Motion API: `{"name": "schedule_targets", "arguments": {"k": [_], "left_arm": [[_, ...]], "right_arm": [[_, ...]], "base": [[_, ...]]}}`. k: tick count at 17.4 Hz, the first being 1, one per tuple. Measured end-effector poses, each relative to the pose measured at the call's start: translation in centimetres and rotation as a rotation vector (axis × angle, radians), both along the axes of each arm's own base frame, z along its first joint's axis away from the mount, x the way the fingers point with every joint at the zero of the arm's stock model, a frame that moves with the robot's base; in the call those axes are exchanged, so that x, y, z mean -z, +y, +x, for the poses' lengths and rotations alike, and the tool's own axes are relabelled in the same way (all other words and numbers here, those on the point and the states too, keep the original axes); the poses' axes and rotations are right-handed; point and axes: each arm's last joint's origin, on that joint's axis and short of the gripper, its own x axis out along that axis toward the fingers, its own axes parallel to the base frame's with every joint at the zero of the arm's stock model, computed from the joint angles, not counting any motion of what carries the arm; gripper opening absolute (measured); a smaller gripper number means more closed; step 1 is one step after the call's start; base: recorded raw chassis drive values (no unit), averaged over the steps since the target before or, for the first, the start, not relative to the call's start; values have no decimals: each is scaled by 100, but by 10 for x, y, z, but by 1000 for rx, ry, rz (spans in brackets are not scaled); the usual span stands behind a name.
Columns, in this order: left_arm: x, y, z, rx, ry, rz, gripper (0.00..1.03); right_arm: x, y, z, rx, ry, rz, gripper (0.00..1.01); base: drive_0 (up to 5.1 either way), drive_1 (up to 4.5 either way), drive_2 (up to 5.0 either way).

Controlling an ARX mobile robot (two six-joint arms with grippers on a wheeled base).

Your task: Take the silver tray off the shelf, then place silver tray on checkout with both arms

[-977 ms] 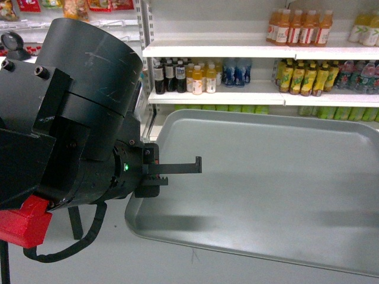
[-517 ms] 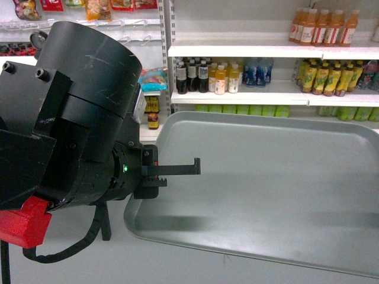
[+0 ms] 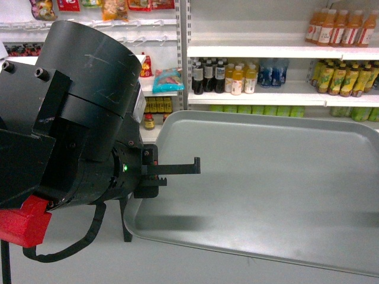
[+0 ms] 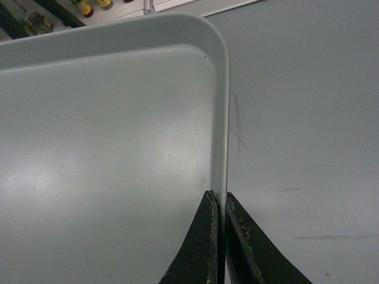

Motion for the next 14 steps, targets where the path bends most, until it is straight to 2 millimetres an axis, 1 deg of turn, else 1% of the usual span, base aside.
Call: {"name": "schedule_targets", "arguments": {"k": [14], "left_arm": [[0, 0, 0, -1, 1, 1, 3]], "right_arm": [[0, 0, 0, 0, 2, 0, 2]], "base": [[-492, 249, 249]]}}
